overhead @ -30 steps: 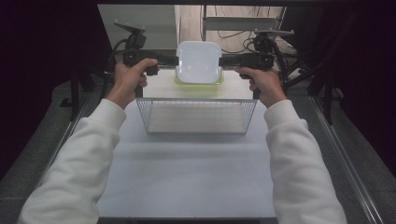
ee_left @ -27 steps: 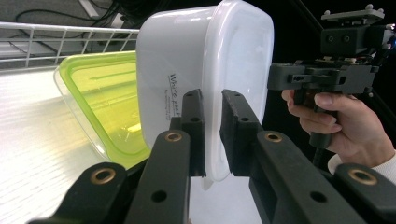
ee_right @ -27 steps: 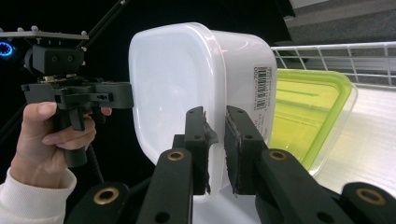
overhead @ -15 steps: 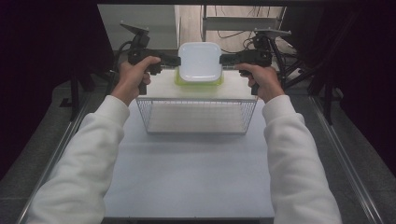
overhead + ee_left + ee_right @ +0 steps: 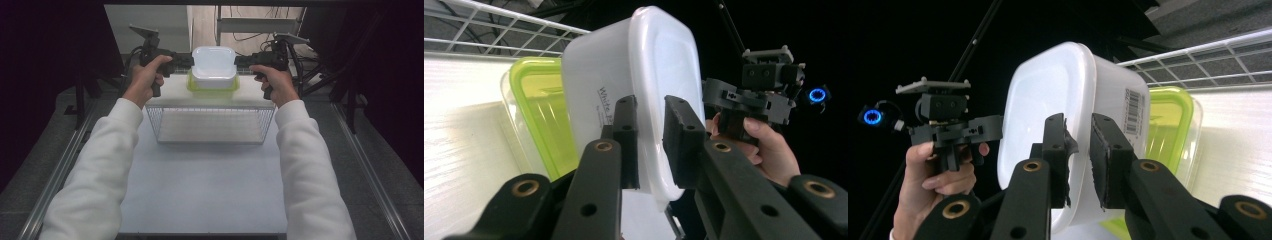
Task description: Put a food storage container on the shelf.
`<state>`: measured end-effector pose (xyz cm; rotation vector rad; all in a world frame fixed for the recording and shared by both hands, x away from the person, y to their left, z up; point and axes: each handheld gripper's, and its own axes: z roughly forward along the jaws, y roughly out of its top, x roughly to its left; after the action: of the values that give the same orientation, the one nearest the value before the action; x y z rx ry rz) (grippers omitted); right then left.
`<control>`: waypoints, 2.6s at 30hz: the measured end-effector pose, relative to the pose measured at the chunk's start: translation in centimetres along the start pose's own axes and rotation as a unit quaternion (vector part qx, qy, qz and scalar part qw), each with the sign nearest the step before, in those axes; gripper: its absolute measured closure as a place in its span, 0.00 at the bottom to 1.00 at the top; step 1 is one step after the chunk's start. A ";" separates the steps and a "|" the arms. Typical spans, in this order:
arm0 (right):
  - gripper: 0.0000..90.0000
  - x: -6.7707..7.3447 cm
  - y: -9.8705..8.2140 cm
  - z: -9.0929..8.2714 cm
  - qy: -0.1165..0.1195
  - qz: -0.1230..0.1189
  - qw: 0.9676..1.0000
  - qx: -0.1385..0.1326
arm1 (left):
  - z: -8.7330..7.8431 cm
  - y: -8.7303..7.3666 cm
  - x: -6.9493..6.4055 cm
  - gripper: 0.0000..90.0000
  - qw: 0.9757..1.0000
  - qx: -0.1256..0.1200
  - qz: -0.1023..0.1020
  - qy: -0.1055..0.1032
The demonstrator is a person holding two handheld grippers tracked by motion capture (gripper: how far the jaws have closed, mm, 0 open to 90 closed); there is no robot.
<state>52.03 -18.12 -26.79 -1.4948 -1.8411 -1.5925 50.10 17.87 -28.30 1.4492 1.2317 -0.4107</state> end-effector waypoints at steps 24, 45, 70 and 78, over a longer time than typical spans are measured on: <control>0.56 1.0 -0.6 -0.7 -0.019 -0.060 0.997 -0.048 | -0.9 -0.9 -1.2 0.48 0.995 -0.036 0.080 0.041; 0.45 0.0 -7.1 -7.4 -0.042 -0.200 0.979 0.006 | -6.2 -9.3 -0.4 0.42 0.986 -0.053 0.153 0.047; 0.32 -5.3 -22.9 -7.0 -0.127 -0.270 0.950 0.096 | -4.8 -26.0 5.4 0.38 0.967 0.037 0.217 0.130; 0.31 -7.5 -25.3 -6.2 -0.142 -0.255 0.948 0.131 | -3.9 -26.8 7.0 0.36 0.970 0.055 0.194 0.137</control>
<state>32.11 -23.47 -44.40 -1.2423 -2.6528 -1.2875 28.80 19.56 -46.39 1.8428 1.1146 -0.0102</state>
